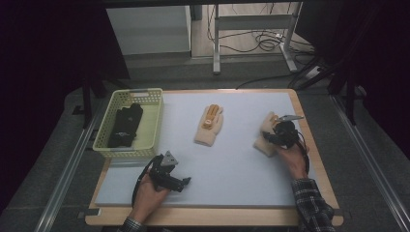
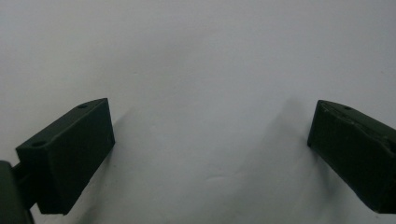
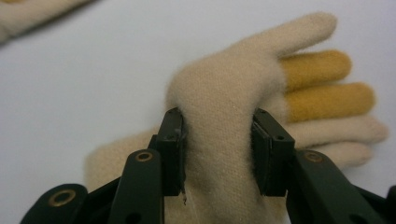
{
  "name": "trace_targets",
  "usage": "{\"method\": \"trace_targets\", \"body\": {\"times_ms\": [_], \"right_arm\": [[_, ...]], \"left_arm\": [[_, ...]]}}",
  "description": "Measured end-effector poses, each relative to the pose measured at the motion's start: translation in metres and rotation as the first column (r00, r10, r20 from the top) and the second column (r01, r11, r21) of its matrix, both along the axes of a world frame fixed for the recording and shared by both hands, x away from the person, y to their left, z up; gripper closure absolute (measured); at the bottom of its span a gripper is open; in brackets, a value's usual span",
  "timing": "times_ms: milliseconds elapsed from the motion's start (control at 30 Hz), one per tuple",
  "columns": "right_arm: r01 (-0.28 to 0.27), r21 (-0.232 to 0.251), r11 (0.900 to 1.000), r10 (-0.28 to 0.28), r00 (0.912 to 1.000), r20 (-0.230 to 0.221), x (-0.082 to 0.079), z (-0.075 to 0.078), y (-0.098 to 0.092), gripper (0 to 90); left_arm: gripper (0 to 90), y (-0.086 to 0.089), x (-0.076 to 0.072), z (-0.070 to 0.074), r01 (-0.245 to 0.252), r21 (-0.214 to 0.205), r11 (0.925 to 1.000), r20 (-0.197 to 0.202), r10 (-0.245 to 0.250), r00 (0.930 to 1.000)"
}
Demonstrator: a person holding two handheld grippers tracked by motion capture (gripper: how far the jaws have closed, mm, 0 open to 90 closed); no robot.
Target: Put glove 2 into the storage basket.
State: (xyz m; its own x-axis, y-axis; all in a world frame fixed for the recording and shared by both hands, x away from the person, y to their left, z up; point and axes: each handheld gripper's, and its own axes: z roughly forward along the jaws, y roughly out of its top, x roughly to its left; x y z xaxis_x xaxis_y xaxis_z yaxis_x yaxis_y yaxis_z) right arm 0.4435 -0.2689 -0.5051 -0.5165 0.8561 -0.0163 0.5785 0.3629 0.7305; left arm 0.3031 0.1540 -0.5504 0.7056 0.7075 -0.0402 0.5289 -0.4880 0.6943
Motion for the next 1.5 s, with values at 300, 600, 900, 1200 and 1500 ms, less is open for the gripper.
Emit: {"method": "trace_targets", "body": {"times_ms": [300, 600, 900, 1200, 1500], "right_arm": [[-0.139, 0.020, 0.9900, 0.138, 0.9889, 0.055, -0.035, 0.032, 0.028, 58.2], [-0.321, 0.092, 0.9428, 0.317, 0.9471, 0.048, -0.078, 0.043, 0.078, 56.7], [-0.467, 0.087, 0.8799, 0.470, 0.8827, -0.013, -0.099, 0.017, 0.129, 55.0], [-0.496, 0.019, 0.8683, 0.496, 0.8653, -0.075, -0.105, -0.016, 0.146, 38.5], [-0.481, 0.033, 0.8762, 0.482, 0.8757, -0.033, -0.100, 0.001, 0.140, 31.8]], "left_arm": [[0.6, 0.000, 0.000, 0.000, 0.000, 0.001, 1.0000, 0.000, 0.000, 1.0000], [0.6, 0.000, 0.000, 0.000, 0.000, 0.001, 1.0000, 0.003, 0.000, 1.0000], [0.6, 0.000, 0.000, 0.000, 0.000, 0.001, 1.0000, 0.001, 0.000, 1.0000], [0.6, 0.000, 0.000, 0.000, 0.000, 0.001, 1.0000, 0.001, 0.000, 1.0000], [0.6, 0.000, 0.000, 0.000, -0.002, -0.001, 1.0000, 0.001, 0.002, 1.0000]]}}
